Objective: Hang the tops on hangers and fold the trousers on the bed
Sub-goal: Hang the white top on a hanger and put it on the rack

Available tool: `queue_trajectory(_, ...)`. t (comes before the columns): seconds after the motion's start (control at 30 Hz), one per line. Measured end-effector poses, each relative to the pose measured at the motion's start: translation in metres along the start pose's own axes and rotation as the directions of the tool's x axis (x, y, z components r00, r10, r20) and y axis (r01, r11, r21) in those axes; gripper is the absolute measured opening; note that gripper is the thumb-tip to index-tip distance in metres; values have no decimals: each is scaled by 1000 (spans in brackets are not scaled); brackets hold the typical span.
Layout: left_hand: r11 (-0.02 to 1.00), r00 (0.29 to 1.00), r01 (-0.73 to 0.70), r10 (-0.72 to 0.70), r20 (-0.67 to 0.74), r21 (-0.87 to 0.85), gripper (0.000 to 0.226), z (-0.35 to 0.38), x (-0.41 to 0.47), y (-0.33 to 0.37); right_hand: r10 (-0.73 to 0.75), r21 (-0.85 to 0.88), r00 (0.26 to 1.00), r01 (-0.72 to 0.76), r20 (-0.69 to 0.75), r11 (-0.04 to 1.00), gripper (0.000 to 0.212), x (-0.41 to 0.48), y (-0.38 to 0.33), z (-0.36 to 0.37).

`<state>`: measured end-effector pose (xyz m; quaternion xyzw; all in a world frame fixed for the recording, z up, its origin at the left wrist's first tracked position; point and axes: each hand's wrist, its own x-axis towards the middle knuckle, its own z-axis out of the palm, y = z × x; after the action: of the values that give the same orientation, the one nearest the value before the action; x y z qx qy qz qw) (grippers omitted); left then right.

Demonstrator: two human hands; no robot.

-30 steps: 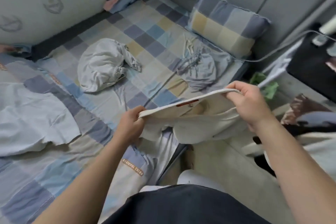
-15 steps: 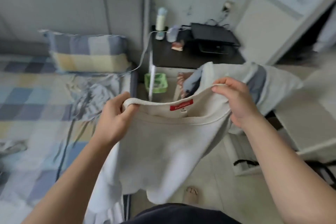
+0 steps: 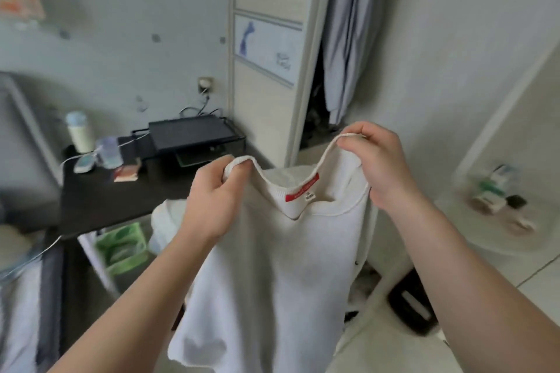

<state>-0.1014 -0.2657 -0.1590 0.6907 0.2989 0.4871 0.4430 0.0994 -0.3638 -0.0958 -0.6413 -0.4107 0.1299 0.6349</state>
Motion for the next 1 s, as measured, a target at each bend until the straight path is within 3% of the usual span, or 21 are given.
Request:
queue_trajectory(0.23, 989, 984, -120, 131, 122, -89, 44, 125, 141, 64, -150, -104, 966, 130, -212, 986, 16, 118, -35, -83)
queue_trajectory(0.37, 973, 964, -173, 198, 176, -150, 43, 177, 220, 103, -237, -209, 907, 171, -349, 963, 6, 184, -62, -116)
queue_trajectory(0.63, 914, 917, -269, 339, 209, -303, 39, 263, 376, 176, -418, -509, 767, 141, -486, 849, 9, 307, -117, -167)
queue_trajectory(0.83, 846, 860, -342, 457, 227, -410, 37, 306, 464, 252, -535, -701, 667, 26, -519, 712, 17, 387, -173, -202)
queue_trajectory(0.9, 818, 844, -349, 486, 226, -457, 31, 317, 486, 274, -551, -761, 653, -59, -519, 646, 19, 407, -188, -212)
queue_trajectory(1.0, 801, 827, -366, 514, 229, -473, 41, 334, 513, 301, -547, -828, 666, -200, -507, 524, 18, 429, -202, -229)
